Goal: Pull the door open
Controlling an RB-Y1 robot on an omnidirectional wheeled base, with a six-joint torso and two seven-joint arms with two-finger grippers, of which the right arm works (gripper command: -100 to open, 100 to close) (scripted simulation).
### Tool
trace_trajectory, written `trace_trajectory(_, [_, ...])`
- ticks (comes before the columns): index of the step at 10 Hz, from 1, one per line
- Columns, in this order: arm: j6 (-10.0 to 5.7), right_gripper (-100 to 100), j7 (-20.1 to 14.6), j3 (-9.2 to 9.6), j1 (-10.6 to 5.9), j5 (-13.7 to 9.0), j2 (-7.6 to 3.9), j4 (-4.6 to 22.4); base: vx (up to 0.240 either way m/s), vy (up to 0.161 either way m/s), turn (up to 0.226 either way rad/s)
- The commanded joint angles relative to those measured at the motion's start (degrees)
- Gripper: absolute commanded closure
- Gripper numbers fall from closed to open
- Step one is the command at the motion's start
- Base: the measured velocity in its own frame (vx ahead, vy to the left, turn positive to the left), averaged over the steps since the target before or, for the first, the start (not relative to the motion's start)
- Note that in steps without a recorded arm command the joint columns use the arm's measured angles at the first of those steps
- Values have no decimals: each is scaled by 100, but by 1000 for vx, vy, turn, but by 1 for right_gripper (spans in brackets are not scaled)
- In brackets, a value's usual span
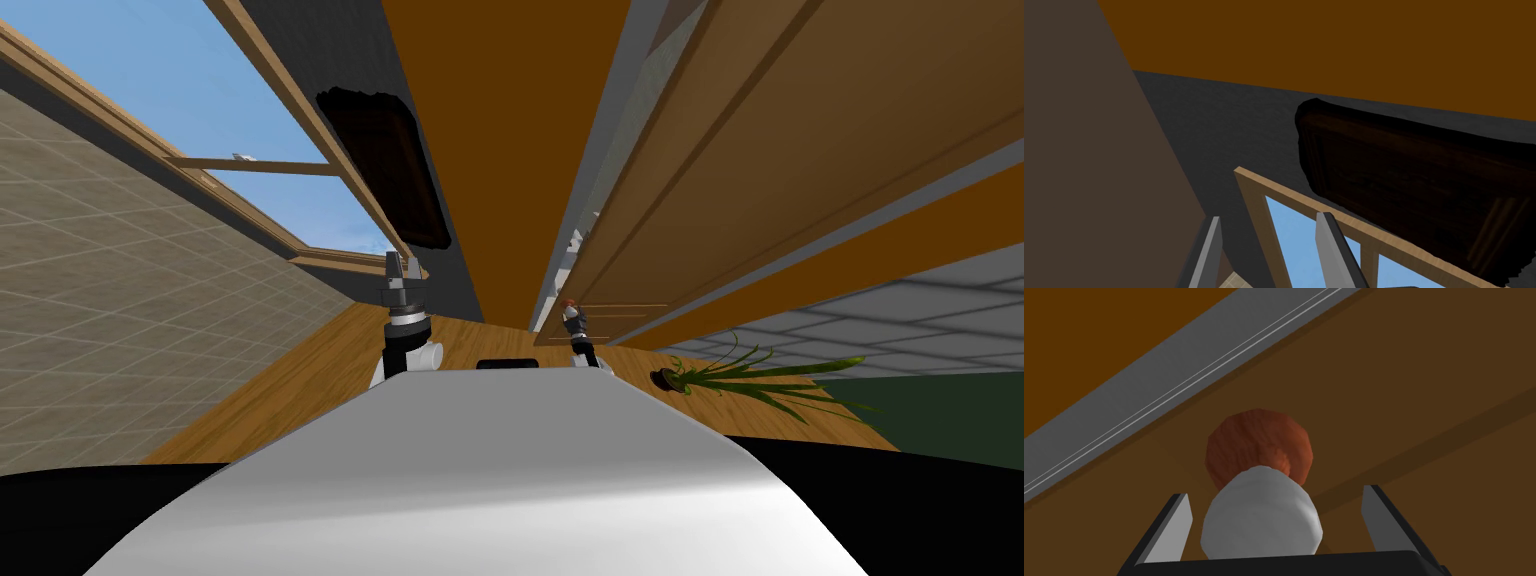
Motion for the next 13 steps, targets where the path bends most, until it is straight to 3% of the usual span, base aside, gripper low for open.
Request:
trace_trajectory(1, [4, -100, -286, 84, 13, -116, -16, -34, -54, -7, 23])
trace_trajectory(13, [-7, -100, -2032, 547, 42, -746, -92, -145, -38, -11, 16])
